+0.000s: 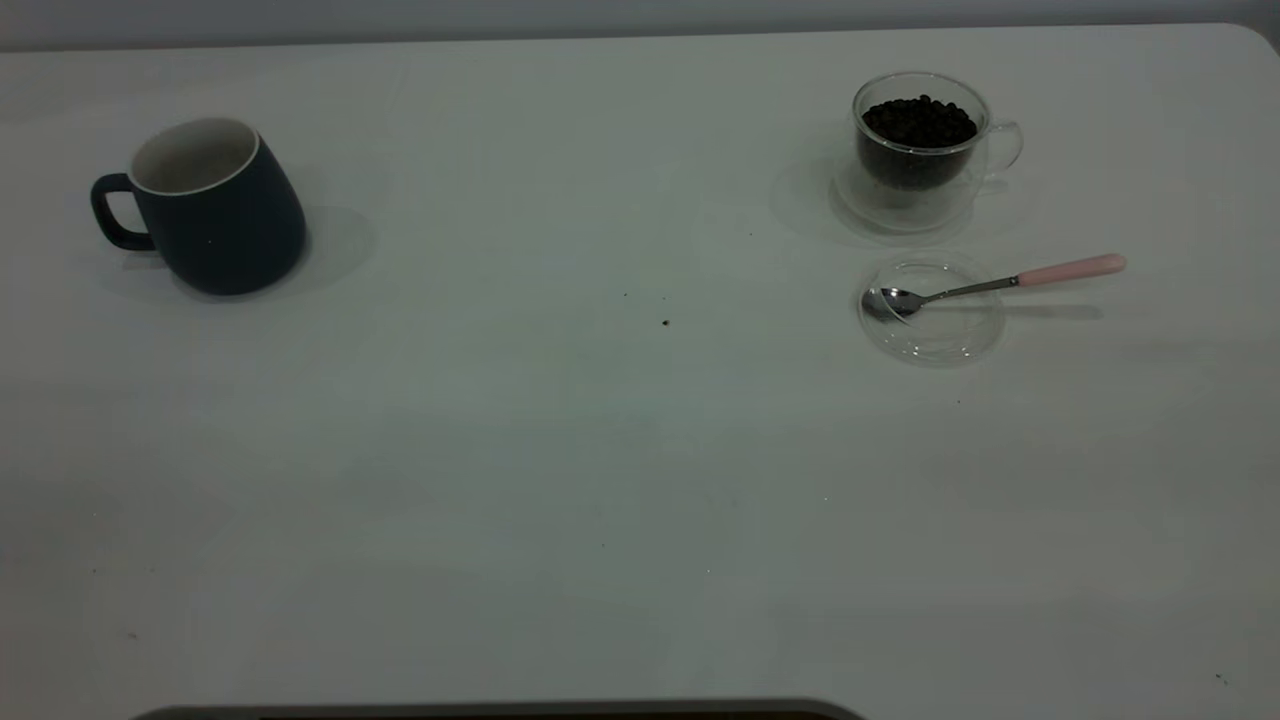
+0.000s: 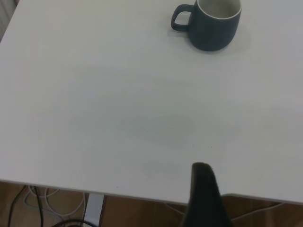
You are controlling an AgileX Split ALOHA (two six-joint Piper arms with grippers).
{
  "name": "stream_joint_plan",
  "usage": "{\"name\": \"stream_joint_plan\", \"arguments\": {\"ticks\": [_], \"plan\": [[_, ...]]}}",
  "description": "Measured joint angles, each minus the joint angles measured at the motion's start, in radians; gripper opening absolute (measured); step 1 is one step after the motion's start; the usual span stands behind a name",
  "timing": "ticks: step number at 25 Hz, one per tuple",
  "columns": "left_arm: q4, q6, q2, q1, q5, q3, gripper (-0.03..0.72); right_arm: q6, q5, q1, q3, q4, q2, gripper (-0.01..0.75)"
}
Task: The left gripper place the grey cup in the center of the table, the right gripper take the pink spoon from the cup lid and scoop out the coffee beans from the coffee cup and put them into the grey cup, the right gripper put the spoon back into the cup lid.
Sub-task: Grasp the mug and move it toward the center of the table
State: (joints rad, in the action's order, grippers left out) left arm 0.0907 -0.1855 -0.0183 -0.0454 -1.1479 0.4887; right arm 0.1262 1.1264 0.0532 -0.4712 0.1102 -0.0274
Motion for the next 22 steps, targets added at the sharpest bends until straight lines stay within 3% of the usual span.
{"name": "stream_joint_plan", "arguments": {"ticks": [7, 10, 17, 22], "plan": [[-0.001, 0.000, 0.011, 0.000, 0.010, 0.004, 0.569, 0.000, 0.000, 0.000, 0.000, 0.000, 0.000, 0.576], [-0.001, -0.001, 0.103, 0.000, 0.090, 0.031, 0.569, 0.000, 0.000, 0.000, 0.000, 0.000, 0.000, 0.576], [0.097, -0.159, 0.575, 0.000, 0.361, 0.185, 0.569, 0.000, 0.000, 0.000, 0.000, 0.000, 0.000, 0.576], [0.264, -0.290, 0.901, 0.000, 0.425, 0.337, 0.569, 0.000, 0.000, 0.000, 0.000, 0.000, 0.000, 0.576]]}}
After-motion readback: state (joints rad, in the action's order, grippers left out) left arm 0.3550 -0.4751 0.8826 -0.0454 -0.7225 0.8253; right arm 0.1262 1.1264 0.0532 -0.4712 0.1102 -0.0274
